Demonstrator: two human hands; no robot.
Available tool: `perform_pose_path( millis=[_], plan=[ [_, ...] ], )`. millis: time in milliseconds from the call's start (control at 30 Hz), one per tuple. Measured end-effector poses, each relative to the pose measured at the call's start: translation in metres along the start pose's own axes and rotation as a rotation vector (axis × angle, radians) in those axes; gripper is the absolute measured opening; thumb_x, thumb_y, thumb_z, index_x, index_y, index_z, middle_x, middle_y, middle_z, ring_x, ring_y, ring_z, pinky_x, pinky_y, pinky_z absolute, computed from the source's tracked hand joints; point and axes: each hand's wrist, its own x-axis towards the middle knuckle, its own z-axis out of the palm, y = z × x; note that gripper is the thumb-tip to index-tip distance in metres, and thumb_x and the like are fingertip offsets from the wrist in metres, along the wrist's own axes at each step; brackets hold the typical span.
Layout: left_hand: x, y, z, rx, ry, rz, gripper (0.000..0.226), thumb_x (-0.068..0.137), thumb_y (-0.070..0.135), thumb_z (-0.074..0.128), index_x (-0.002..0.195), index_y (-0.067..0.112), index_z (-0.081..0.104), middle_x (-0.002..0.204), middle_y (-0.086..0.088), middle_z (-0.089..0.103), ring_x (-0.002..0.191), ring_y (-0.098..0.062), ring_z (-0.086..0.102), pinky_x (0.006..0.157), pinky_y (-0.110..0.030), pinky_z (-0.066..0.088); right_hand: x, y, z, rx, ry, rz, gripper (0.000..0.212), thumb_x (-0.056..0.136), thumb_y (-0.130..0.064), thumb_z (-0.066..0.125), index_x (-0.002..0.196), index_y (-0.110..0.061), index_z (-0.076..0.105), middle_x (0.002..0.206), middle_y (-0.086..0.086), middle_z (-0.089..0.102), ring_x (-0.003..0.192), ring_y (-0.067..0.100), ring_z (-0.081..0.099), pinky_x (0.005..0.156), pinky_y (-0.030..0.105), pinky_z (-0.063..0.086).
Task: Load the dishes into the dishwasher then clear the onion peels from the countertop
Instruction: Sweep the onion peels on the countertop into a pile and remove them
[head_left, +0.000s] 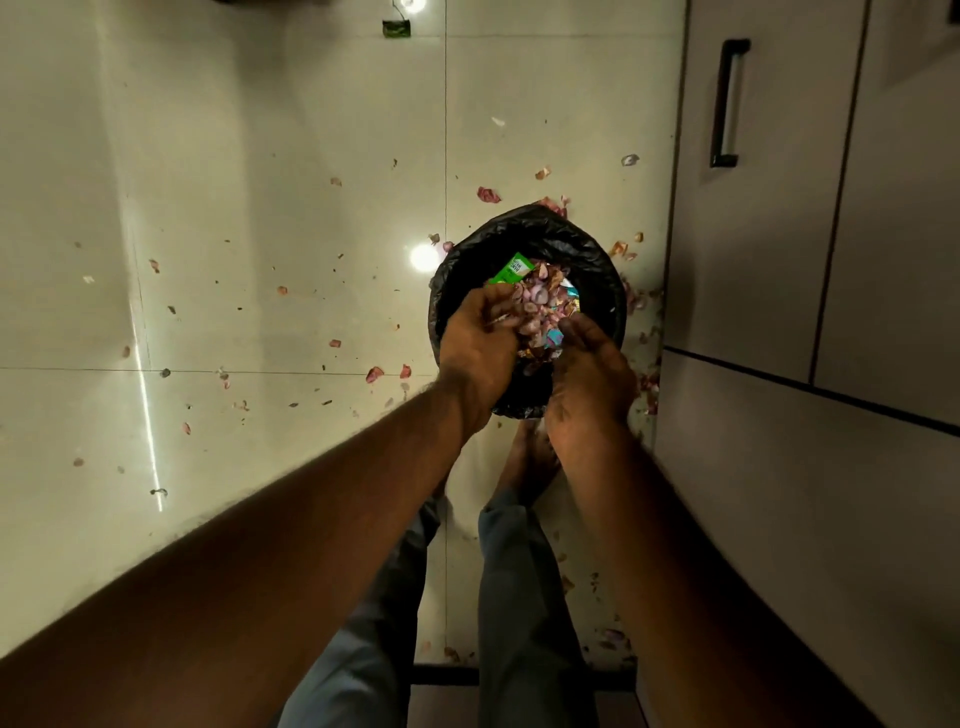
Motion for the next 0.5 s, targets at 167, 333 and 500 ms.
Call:
perform_pose_path(
  millis=[167, 333, 500],
  plan=[
    [-0.03, 0.003, -0.015, 0.059, -0.088, 0.018, 0.028, 0.095, -0.008, 0.065, 0.116, 0.009, 0.073, 0.107, -0.003, 0.079, 0.101, -0.015, 0.075, 0.084, -0.026, 0.062, -0.034, -0.013, -0.009, -0.111, 0.018, -0.062, 0.036, 0.085, 0.008, 0.074, 0.103, -0.022, 0.076, 0.11, 0.005, 0.077, 0.1, 0.022, 0.076, 0.074, 0.031, 0.062],
    [-0.088, 0.028, -0.032, 0.165, -0.116, 0.102, 0.015, 0.094, 0.013, 0.076, 0.109, 0.013, 0.077, 0.105, -0.002, 0.079, 0.101, -0.014, 0.075, 0.087, -0.025, 0.061, -0.091, -0.047, -0.016, -0.126, -0.065, -0.153, 0.032, 0.09, 0.005, 0.068, 0.096, -0.025, 0.077, 0.103, 0.003, 0.079, 0.099, 0.022, 0.076, 0.076, 0.029, 0.061],
    [-0.17, 0.074, -0.047, 0.199, -0.183, 0.15, 0.013, 0.097, 0.018, 0.073, 0.105, 0.008, 0.075, 0.089, -0.009, 0.079, 0.083, -0.024, 0.078, 0.075, -0.034, 0.065, -0.175, -0.098, -0.026, -0.107, -0.035, -0.162, 0.028, 0.088, -0.001, 0.076, 0.092, -0.029, 0.078, 0.107, 0.005, 0.079, 0.092, 0.019, 0.077, 0.067, 0.026, 0.06]
  ],
)
